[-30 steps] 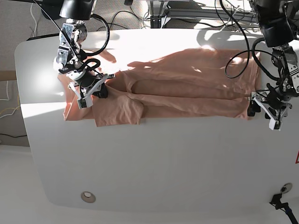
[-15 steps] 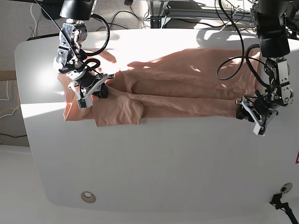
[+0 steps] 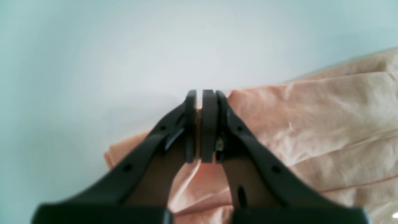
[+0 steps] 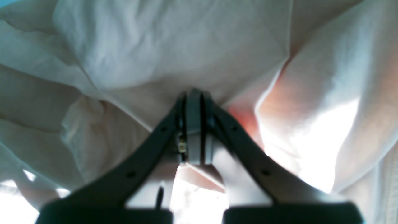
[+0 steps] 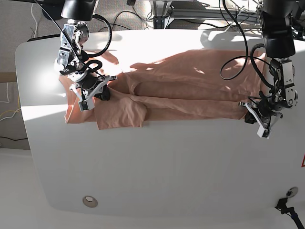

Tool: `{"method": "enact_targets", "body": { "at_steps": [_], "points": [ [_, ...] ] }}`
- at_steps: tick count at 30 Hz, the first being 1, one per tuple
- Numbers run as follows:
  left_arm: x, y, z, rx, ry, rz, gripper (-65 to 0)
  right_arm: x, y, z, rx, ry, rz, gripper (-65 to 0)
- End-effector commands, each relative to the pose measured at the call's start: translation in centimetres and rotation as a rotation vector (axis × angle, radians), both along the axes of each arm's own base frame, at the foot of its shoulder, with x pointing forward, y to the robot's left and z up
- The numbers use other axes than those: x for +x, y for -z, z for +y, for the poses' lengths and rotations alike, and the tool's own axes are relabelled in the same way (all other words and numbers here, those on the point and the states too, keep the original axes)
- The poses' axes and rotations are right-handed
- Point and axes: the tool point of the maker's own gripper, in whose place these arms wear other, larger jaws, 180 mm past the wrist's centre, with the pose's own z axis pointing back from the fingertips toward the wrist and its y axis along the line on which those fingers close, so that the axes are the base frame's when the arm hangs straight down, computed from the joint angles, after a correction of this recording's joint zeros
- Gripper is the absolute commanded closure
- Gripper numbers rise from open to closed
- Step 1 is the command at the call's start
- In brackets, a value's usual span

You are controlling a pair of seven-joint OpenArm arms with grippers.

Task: Fold the T-shirt properly
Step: 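Release the hem with the left gripper and move it along the shirt's side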

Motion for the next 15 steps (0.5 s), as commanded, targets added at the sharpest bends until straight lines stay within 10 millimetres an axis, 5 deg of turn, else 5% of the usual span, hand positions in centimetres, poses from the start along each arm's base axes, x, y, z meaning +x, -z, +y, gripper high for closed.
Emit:
{"method": "enact_targets", "body": {
  "at_steps": [1, 8, 15],
  "points": [
    [0.8, -1.9, 1.1, 0.011, -0.004, -0.055, 0.0, -0.1, 0.0, -0.4, -0.026, -0.005, 0.014, 0.0],
    [-2.4, -4.5, 2.6, 0.073, -0.019, -0.137, 0.0, 0.0, 0.0, -0.5, -0.030, -0.006, 0.014, 0.0],
    [-7.1, -4.8, 3.1, 0.144, 0.009, -0.123, 0.0, 0.1, -0.1, -0.5, -0.026, -0.002, 0.011, 0.0]
  ]
}}
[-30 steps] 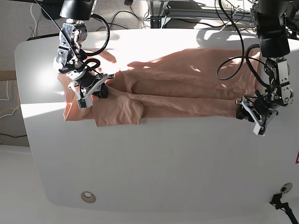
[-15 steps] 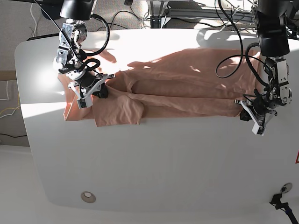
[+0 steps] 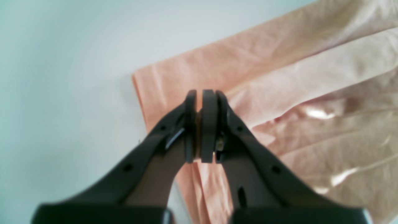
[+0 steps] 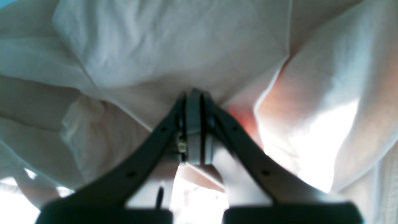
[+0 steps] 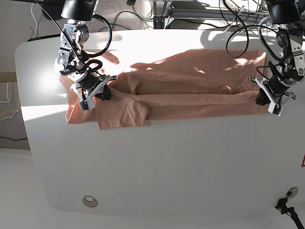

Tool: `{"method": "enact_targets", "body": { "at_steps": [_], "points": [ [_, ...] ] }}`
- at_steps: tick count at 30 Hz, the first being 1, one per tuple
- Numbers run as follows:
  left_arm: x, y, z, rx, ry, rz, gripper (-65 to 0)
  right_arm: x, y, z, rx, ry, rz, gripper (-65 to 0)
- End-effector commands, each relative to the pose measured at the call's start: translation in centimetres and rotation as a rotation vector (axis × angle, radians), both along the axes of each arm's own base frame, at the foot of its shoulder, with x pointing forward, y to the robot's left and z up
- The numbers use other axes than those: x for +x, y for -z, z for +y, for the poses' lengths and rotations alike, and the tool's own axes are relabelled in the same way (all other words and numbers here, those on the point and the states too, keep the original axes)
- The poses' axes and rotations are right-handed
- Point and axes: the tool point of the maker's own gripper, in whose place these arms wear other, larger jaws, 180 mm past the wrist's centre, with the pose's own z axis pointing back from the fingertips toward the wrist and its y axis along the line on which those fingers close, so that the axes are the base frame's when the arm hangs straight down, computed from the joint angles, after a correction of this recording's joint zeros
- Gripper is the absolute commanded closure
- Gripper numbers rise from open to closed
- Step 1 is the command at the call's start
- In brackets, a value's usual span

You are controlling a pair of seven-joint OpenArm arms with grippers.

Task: Fold the T-shirt properly
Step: 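Release the hem with the left gripper and move it along the shirt's side, then grasp the shirt's side edge with the left gripper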

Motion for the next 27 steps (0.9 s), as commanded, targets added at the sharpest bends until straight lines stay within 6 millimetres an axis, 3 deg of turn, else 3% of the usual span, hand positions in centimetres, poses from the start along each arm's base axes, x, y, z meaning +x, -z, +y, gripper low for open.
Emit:
{"method": "enact_targets", "body": {
  "at_steps": [1, 9, 10, 13, 14, 18, 20, 23, 27],
  "points": [
    [0.5, -2.2, 1.2, 0.032, -0.009, -0.060, 0.0, 0.1, -0.1, -0.5, -0.026, -0.002, 0.008, 0.0],
    [-2.8, -0.2, 1.8, 0.048, -0.015, 0.020, 0.0, 0.1, -0.1, -0.5, -0.027, -0.002, 0.008, 0.0],
    [-3.0, 0.0, 1.8, 0.051, -0.017, 0.033, -4.8, 0.1, -0.1, -0.5, -0.027, -0.002, 0.008, 0.0],
    [-3.6, 0.6, 2.2, 0.067, -0.028, 0.085, -34.5, 0.1, -0.1, -0.5, -0.026, -0.002, 0.008, 0.0],
    [-3.7, 0.6, 2.2, 0.069, -0.030, 0.091, -36.2, 0.1, -0.1, -0.5, -0.026, -0.002, 0.008, 0.0],
    [-3.6, -0.3, 3.2, 0.110, -0.016, 0.104, -36.2, 0.1, -0.1, -0.5, -0.026, -0.002, 0.008, 0.0],
    [-2.9, -2.9, 3.7, 0.102, -0.029, 0.031, -36.3, 0.1, -0.1, -0.5, -0.026, -0.002, 0.008, 0.0],
    [-3.8, -5.0, 5.6, 0.049, -0.057, 0.021, -36.3, 0.1, -0.1, -0.5, -0.026, -0.002, 0.008, 0.0],
    [-5.4, -4.9, 7.4, -0.043, -0.132, 0.060, -36.3, 0.1, -0.1, -0.5, -0.024, -0.002, 0.008, 0.0]
  ]
}}
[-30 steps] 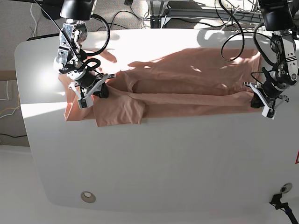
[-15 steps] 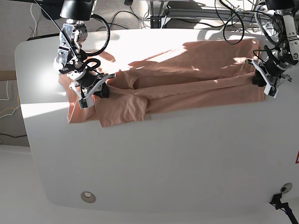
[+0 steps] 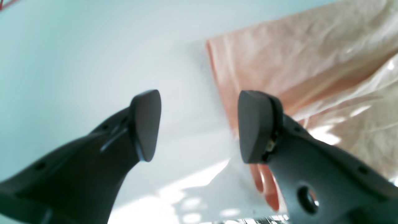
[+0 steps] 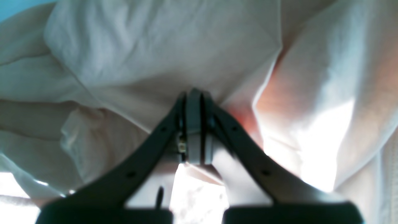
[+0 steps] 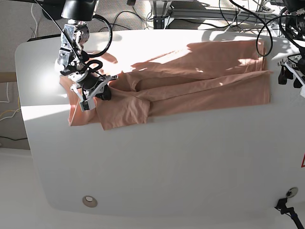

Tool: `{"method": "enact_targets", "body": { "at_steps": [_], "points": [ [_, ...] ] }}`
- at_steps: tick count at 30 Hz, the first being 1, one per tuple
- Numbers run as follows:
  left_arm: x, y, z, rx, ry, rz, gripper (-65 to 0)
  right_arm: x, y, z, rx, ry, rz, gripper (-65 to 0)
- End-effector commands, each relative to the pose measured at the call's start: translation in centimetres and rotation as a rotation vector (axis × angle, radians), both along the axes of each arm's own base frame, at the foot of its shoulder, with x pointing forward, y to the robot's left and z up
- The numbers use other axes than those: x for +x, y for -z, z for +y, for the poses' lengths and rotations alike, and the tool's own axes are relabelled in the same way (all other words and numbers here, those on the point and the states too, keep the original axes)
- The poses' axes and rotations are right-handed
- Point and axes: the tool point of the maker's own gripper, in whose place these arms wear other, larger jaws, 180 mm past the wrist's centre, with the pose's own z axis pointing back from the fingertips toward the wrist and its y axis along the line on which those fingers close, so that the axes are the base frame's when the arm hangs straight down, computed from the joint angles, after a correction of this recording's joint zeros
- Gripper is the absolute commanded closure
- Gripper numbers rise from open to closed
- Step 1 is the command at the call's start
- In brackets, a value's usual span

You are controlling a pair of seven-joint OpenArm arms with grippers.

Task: Fold the T-shirt properly
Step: 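Grasp the shirt's side edge with the left gripper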

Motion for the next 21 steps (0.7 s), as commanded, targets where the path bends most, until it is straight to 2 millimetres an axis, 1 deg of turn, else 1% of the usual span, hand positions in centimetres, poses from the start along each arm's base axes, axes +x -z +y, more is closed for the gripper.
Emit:
{"method": "enact_targets", "body": {
  "at_steps": [1, 3, 7, 11, 15, 16, 21],
  "points": [
    [0.6, -0.8, 0.0, -0.055, -0.005, -0.038, -36.3, 0.1, -0.1, -0.6, -0.026, 0.001, 0.005, 0.0],
    [0.3, 0.1, -0.2, -0.117, -0.023, -0.028, -36.3, 0.1, -0.1, -0.5, -0.026, -0.001, 0.005, 0.0],
    [-0.7, 2.7, -0.8, -0.226, -0.055, 0.025, -36.3, 0.0, 0.0, -0.5, -0.026, -0.001, 0.008, 0.0],
    [-1.7, 5.1, -1.7, -0.298, -0.069, 0.085, -36.3, -0.1, 0.0, -0.5, -0.026, -0.001, 0.009, 0.0],
    [-2.5, 7.2, -3.5, -0.352, -0.070, 0.130, -36.3, -0.1, 0.0, -0.5, -0.026, -0.001, 0.009, 0.0],
    [-2.6, 7.5, -3.9, -0.359, -0.069, 0.137, -36.3, -0.1, 0.0, -0.5, -0.026, -0.001, 0.009, 0.0],
    [-2.6, 8.8, -7.3, -0.403, -0.003, 0.174, -36.3, -0.1, 0.0, -0.5, -0.025, -0.003, 0.009, 0.0]
  ]
}}
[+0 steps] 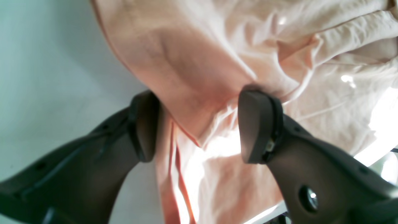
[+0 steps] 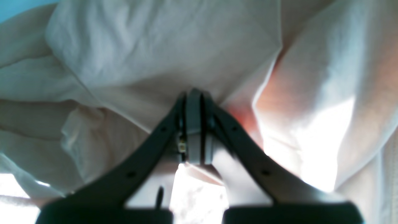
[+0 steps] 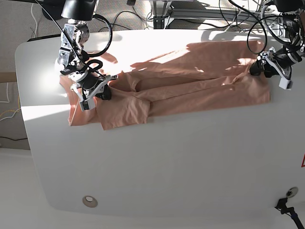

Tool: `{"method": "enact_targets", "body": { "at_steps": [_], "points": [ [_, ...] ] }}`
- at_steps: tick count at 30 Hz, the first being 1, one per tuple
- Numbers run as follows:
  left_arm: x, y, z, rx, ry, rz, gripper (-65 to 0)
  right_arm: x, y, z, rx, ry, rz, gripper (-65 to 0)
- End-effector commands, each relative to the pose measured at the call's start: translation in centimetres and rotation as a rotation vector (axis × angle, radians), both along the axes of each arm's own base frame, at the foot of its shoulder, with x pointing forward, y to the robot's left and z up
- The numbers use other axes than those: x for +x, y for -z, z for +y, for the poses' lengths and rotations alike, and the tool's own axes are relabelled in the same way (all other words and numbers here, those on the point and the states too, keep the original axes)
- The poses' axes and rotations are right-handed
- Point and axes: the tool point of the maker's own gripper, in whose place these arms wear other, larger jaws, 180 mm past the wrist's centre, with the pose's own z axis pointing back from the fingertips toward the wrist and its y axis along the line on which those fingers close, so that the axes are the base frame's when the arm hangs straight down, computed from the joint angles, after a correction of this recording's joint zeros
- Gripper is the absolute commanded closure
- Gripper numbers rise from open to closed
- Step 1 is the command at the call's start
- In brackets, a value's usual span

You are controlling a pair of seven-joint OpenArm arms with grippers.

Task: Fold the T-shirt properly
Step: 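Grasp the shirt's side edge with the left gripper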

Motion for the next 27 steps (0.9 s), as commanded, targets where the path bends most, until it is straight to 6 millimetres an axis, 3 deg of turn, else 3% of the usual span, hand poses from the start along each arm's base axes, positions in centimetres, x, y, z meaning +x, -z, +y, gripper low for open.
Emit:
{"method": "enact_targets", "body": {
  "at_steps": [1, 4, 9, 13, 17, 20, 27],
  "points": [
    [-1.1, 1.0, -0.4, 0.021, 0.037, 0.064, -36.3, -0.1, 0.0, -0.5, -0.030, -0.006, 0.013, 0.0],
    [0.2, 0.8, -1.5, 0.005, 0.046, 0.036, -32.6, -0.1, 0.0, -0.5, -0.030, -0.008, 0.013, 0.0],
    [1.2, 0.5, -2.0, -0.011, 0.038, 0.010, -0.5, -0.6, 0.4, -0.5, -0.029, -0.009, 0.025, 0.0],
    [2.1, -0.4, -2.1, -0.007, 0.043, -0.024, 0.0, -0.7, 0.4, -0.5, -0.029, -0.011, 0.026, 0.0],
    [3.4, -4.3, -3.7, 0.063, 0.131, -0.140, 0.0, -0.7, 0.4, -0.5, -0.029, -0.011, 0.026, 0.0],
    [4.0, -6.6, -6.1, 0.079, 0.184, -0.222, 0.0, -0.7, 0.4, -0.4, -0.027, -0.010, 0.026, 0.0],
    [3.8, -6.4, -13.7, 0.019, 0.363, -0.200, 0.0, -0.7, 0.5, -0.1, -0.020, -0.011, 0.026, 0.0]
  ]
}}
